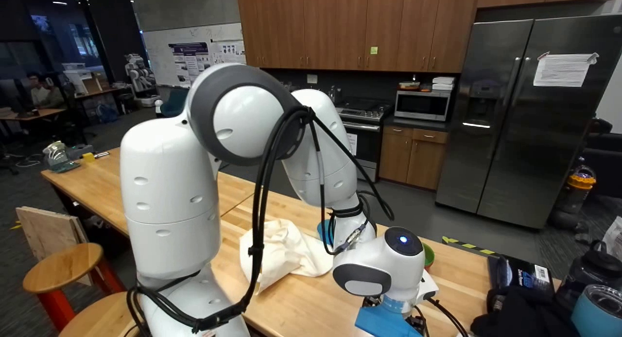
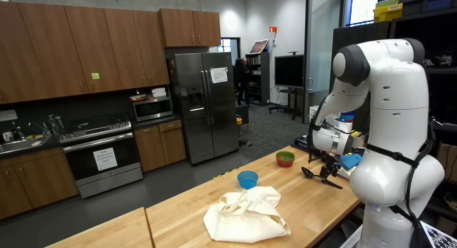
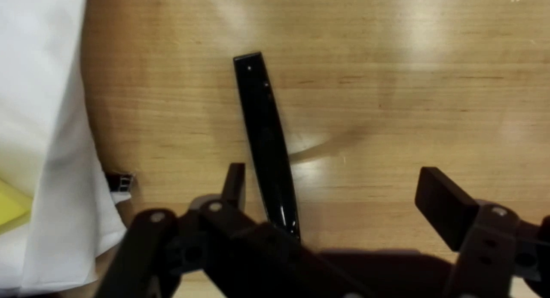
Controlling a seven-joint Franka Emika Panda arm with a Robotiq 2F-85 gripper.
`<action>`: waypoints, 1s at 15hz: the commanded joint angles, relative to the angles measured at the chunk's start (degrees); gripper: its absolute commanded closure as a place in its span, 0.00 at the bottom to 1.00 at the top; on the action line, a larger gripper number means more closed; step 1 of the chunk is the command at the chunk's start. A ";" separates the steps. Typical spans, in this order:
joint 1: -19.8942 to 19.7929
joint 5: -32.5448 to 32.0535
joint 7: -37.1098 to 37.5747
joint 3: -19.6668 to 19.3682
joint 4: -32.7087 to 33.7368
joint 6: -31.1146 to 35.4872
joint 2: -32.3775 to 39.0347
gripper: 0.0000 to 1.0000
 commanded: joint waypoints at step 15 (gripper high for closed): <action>-5.22 6.48 -5.67 4.08 6.68 1.60 10.14 0.77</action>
